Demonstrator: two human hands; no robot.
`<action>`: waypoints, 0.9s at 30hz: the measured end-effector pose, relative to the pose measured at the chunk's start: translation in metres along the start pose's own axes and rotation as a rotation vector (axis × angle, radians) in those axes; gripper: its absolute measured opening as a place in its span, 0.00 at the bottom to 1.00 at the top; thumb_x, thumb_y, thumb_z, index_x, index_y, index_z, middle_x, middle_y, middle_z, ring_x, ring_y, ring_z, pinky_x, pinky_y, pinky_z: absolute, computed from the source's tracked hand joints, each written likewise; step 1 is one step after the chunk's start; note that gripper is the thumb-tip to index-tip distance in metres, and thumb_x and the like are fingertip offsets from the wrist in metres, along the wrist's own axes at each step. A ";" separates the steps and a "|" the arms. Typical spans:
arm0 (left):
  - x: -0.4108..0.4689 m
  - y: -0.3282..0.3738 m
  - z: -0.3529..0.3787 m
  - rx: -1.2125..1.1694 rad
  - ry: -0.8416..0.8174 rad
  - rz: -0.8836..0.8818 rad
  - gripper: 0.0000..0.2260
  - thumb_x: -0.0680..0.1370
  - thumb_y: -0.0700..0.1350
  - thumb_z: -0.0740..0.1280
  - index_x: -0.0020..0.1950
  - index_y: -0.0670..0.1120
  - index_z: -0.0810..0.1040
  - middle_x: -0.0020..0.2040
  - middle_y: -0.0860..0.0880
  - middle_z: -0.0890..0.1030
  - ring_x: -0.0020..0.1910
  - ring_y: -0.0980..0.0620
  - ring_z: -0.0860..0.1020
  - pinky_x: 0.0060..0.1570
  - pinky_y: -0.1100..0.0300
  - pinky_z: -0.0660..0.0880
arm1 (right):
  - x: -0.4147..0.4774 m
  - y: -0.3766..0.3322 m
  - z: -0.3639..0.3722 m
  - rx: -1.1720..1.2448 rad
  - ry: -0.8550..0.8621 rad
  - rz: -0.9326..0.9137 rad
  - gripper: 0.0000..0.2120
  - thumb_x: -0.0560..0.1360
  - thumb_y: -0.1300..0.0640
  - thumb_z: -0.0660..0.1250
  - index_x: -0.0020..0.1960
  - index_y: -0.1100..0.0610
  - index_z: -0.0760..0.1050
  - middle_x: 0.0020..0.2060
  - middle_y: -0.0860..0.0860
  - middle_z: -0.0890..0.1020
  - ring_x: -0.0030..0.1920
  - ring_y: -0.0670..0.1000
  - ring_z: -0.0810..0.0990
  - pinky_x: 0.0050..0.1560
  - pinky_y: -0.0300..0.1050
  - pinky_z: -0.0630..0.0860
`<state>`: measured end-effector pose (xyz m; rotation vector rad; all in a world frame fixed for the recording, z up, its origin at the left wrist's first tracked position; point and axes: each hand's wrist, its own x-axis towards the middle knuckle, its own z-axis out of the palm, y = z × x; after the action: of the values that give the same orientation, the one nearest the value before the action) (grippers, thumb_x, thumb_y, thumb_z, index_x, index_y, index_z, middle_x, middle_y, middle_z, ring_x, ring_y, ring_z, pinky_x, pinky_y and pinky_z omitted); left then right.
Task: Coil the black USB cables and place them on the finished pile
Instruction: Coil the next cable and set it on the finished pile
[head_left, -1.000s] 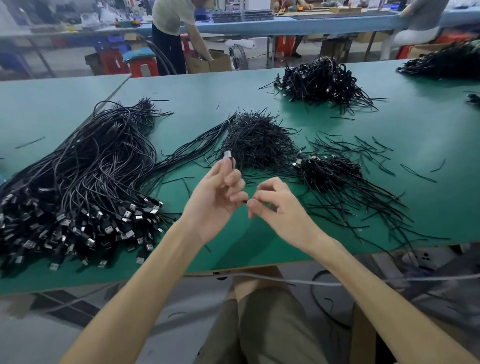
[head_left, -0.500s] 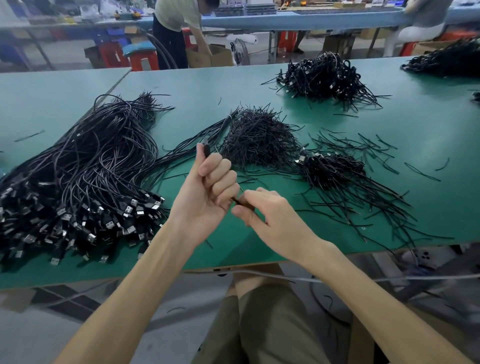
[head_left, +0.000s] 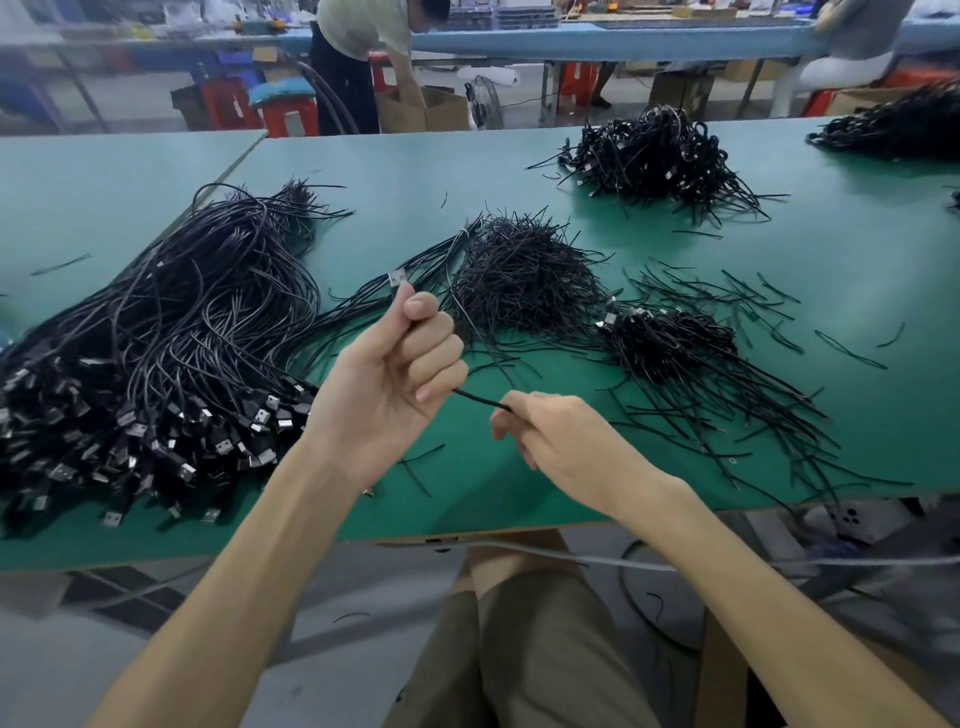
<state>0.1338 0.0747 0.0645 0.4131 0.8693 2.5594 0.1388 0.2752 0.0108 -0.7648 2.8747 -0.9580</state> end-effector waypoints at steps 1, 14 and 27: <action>0.000 0.000 0.000 0.045 0.008 0.002 0.17 0.86 0.53 0.55 0.42 0.49 0.73 0.32 0.54 0.55 0.29 0.55 0.54 0.29 0.62 0.60 | 0.000 0.002 -0.002 0.023 -0.013 0.016 0.10 0.84 0.62 0.59 0.49 0.52 0.76 0.30 0.34 0.76 0.33 0.38 0.73 0.43 0.40 0.68; -0.005 -0.036 -0.028 1.804 -0.055 -0.068 0.11 0.85 0.41 0.62 0.62 0.46 0.82 0.54 0.50 0.86 0.55 0.48 0.83 0.58 0.49 0.77 | 0.016 0.007 -0.031 -0.183 0.159 -0.104 0.26 0.80 0.36 0.56 0.32 0.52 0.68 0.26 0.44 0.70 0.32 0.49 0.70 0.39 0.44 0.64; 0.009 -0.027 -0.027 0.296 0.351 0.118 0.22 0.87 0.50 0.50 0.70 0.38 0.74 0.66 0.44 0.81 0.66 0.48 0.80 0.65 0.56 0.76 | 0.008 -0.020 0.016 0.388 0.130 -0.118 0.28 0.83 0.39 0.55 0.31 0.54 0.70 0.26 0.50 0.73 0.28 0.45 0.69 0.33 0.39 0.66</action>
<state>0.1224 0.0847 0.0281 0.0976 1.3965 2.6613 0.1431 0.2490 0.0104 -0.8662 2.6328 -1.5714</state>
